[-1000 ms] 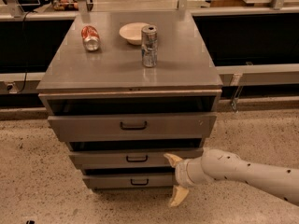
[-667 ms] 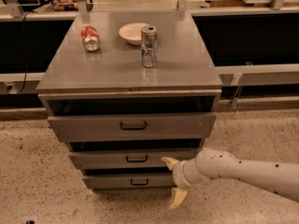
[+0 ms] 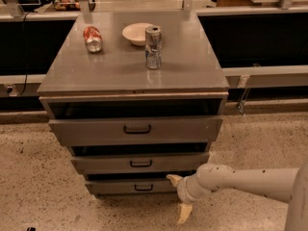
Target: Open bottom drawer
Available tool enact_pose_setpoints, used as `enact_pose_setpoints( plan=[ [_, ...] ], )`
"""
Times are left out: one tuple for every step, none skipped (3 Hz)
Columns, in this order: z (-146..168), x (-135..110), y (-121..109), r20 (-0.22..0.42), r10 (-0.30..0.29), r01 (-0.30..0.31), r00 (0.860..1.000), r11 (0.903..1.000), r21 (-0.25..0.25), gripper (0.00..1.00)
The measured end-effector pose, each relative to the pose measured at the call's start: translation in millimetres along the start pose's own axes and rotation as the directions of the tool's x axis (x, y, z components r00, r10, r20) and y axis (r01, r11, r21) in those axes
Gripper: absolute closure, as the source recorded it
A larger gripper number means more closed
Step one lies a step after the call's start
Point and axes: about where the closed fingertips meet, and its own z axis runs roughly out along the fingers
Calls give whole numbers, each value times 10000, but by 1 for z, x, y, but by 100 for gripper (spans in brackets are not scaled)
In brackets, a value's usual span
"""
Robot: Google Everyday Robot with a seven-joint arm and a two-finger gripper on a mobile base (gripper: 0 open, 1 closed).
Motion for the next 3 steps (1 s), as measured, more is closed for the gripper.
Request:
enact_pose_setpoints(
  plan=[
    [32,23,6,335,141,-132,9993,9996,-264,0],
    [57,48,-1,637,266,-251,9976,9994,-239,0],
    [81,70,-16,713,357,-349,9968,9993,-125,0]
  ],
)
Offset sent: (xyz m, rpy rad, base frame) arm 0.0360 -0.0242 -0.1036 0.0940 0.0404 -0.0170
